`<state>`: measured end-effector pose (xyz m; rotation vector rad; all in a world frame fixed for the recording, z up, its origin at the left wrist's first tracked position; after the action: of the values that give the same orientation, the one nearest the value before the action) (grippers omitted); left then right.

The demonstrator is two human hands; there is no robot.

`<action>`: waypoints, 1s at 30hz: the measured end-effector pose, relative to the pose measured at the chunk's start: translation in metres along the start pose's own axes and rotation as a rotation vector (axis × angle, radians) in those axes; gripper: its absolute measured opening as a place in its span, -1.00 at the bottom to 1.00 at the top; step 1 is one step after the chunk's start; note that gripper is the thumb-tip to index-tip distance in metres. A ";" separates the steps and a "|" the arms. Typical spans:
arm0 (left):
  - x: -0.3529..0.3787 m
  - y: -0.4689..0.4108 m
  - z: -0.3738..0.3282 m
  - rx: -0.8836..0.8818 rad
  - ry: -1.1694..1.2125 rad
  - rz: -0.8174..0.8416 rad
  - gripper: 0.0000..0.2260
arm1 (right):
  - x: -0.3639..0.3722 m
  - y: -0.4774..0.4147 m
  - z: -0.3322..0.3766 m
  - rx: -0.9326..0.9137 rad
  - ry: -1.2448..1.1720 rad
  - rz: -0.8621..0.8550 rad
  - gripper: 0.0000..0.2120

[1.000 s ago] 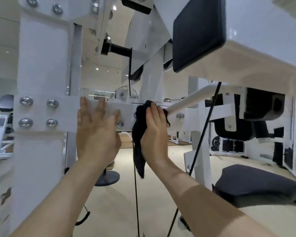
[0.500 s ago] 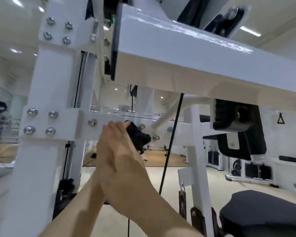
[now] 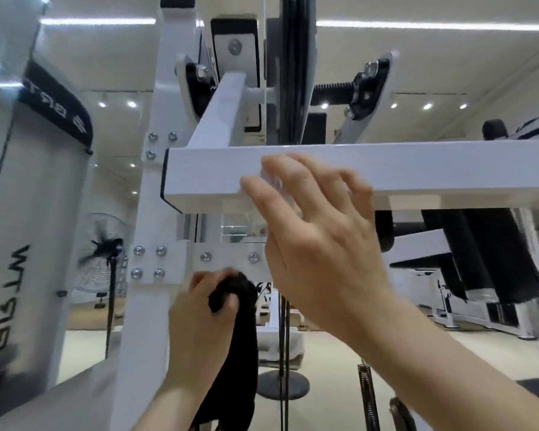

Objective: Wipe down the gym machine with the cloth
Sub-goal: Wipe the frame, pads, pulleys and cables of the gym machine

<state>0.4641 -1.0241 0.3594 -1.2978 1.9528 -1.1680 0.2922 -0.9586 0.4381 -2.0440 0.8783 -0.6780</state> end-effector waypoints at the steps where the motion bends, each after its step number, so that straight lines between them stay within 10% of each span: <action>1: -0.021 -0.005 -0.022 0.059 0.073 -0.090 -0.69 | -0.002 -0.003 -0.006 0.020 0.044 0.074 -0.55; 8: -0.089 -0.008 -0.095 0.453 0.094 -0.342 -0.78 | -0.016 -0.047 -0.067 0.043 0.129 0.619 -0.27; 14: -0.112 -0.037 -0.144 0.583 0.137 -0.109 -0.77 | -0.021 -0.050 -0.056 -0.021 -0.447 0.493 -0.27; 22: -0.129 -0.107 -0.178 0.378 -0.172 0.088 -0.89 | 0.002 -0.086 -0.055 0.225 -0.370 0.300 -0.70; 30: -0.098 -0.070 -0.162 0.633 -0.858 0.247 -0.16 | 0.005 -0.090 -0.066 0.214 -0.306 0.268 -0.76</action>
<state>0.4098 -0.8861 0.4967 -0.9370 0.9685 -0.7972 0.2801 -0.9520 0.5488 -1.7393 0.8391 -0.2886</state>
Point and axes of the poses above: each hand's wrist, its own y-axis away from the middle knuckle, its own x-axis out of the palm, z = x × y, the point moved 2 cm from there along -y, towards the middle knuckle, and after that the axes turned 8 degrees about -x, right-handed, at the moved point
